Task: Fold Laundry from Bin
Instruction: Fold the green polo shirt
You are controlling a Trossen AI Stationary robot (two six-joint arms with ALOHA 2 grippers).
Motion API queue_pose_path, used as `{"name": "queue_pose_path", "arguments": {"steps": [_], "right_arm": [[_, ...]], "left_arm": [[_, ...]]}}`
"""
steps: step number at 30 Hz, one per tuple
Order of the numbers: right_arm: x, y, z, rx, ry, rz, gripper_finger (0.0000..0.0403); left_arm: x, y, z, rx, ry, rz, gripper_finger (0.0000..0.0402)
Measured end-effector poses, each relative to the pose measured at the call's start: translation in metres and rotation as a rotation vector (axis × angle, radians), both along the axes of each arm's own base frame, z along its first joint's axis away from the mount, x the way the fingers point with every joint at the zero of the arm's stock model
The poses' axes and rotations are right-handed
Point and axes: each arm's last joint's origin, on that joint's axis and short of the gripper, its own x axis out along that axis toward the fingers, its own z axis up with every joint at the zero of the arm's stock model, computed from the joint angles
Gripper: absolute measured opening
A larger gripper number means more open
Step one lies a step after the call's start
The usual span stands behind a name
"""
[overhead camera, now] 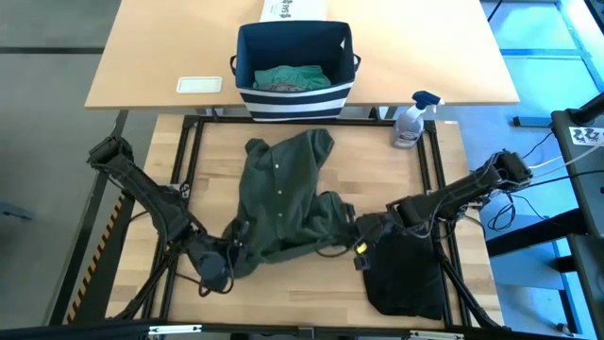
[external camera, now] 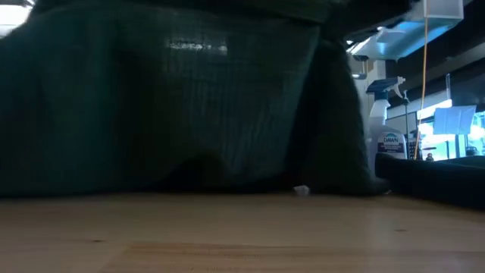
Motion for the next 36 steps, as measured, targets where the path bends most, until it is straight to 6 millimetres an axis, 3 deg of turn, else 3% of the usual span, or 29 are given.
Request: {"name": "queue_pose_path", "arguments": {"steps": [6, 11, 17, 21, 28, 36], "right_arm": [[0.008, 0.035, -0.031, 0.033, 0.033, 0.101, 0.0094], [0.015, 0.053, -0.051, 0.066, 0.036, 0.112, 0.0174], [0.022, 0.056, -0.042, 0.057, -0.014, 0.069, 0.0222], [0.026, 0.049, -0.041, 0.0, -0.039, -0.06, 0.0222], [0.031, 0.012, -0.053, -0.036, 0.112, -0.311, 0.0171], [0.033, -0.008, -0.058, -0.038, 0.185, -0.374, 0.0107]], "left_arm": [[-0.012, -0.009, -0.018, -0.154, 0.106, -0.002, 0.0059], [-0.019, -0.017, -0.02, -0.164, 0.091, 0.028, 0.009], [-0.015, -0.016, -0.024, -0.072, -0.012, 0.155, 0.0094], [-0.005, -0.017, -0.041, -0.025, 0.029, 0.192, 0.0093], [0.015, -0.022, -0.088, 0.031, 0.165, 0.261, 0.0093], [0.019, -0.037, -0.126, -0.065, 0.382, 0.211, 0.009]]}}
